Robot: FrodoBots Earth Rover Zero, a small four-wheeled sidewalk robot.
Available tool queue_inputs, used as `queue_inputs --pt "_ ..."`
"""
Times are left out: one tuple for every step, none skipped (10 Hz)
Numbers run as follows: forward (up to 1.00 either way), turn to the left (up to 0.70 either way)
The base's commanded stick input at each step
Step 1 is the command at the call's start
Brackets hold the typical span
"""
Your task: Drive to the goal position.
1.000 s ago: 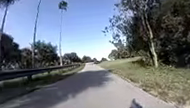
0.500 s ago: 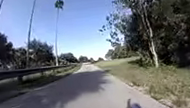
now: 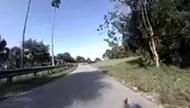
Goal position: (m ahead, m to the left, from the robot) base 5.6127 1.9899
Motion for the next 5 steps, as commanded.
queue_inputs --pt "0.85 0.11" --pt "0.85 0.34" --pt "0.85 0.34" --pt "0.85 0.34" --pt "0.85 0.34"
